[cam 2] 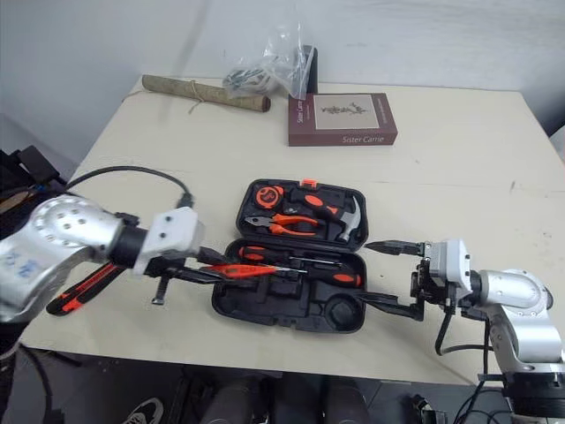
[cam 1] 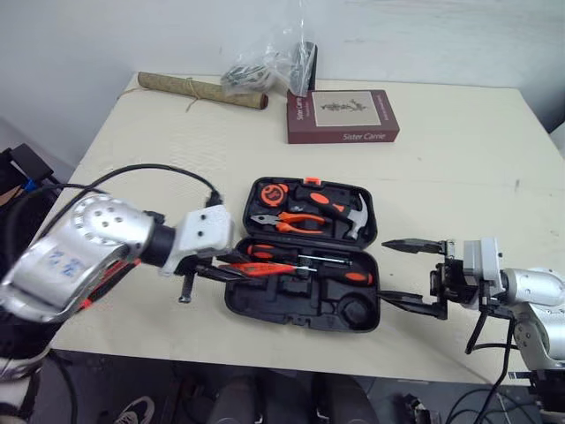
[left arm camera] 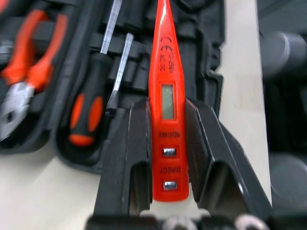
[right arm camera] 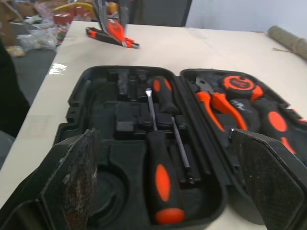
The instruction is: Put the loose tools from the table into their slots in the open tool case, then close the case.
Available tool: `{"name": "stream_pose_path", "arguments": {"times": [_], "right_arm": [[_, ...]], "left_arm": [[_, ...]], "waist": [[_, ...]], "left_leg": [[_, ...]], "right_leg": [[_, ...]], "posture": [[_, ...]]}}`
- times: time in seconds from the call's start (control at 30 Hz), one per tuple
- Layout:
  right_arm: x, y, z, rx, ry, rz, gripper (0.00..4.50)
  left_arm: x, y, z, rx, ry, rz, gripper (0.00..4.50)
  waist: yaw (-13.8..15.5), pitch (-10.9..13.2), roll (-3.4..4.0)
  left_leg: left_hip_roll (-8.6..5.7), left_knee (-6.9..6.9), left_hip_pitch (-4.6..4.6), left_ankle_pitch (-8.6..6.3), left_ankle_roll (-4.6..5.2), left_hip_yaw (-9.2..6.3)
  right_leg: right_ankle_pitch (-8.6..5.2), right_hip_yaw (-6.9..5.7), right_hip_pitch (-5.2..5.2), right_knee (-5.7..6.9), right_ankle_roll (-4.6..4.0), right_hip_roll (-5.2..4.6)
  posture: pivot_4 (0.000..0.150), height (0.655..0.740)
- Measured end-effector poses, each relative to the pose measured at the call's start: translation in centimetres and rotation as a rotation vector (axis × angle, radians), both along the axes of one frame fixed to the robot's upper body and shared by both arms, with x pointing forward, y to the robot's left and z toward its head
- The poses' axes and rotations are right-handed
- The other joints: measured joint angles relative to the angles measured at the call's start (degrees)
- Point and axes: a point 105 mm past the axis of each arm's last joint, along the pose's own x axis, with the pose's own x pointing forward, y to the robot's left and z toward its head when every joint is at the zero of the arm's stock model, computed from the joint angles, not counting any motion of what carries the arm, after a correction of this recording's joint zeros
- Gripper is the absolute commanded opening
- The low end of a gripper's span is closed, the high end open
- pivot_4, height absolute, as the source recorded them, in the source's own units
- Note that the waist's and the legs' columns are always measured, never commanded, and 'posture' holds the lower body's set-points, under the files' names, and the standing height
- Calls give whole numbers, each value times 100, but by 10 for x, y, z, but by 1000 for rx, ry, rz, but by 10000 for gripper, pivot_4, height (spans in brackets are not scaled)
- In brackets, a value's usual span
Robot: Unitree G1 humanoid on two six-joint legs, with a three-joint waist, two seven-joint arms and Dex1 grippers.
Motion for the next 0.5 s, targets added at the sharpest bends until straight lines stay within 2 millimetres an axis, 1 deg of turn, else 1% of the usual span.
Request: {"name": "stream_pose_path", "arguments": {"times": [0.1,0.2,0.33,0.5], "right_arm": [[-5,1,-4,-4,9,0,45000],[-11,3,-8,-14,21,0,45000],[-16,3,-11,-15,31,-9,45000],[-21,4,-13,-15,37,-17,45000]], "left_arm": [[16,-6,-16,114,-3,-16,3230],[24,-15,-25,150,-4,-21,3230],[29,-26,-29,158,-20,-38,3230],[34,-30,-33,170,-35,-34,3230]], "waist": [[21,2,-4],[29,9,-15],[28,12,-21],[24,13,-22]], "left_leg": [[-1,0,-4,2,5,2],[-3,8,-12,5,13,-5],[-4,18,-17,6,16,-14],[-2,21,-17,6,16,-19]], "right_leg": [[2,2,0,0,4,1],[7,0,1,0,12,-4],[9,-4,4,1,16,-13],[9,-8,6,2,16,-15]], "posture": [[1500,7400],[1500,7400],[1500,7400],[1500,7400]]}}
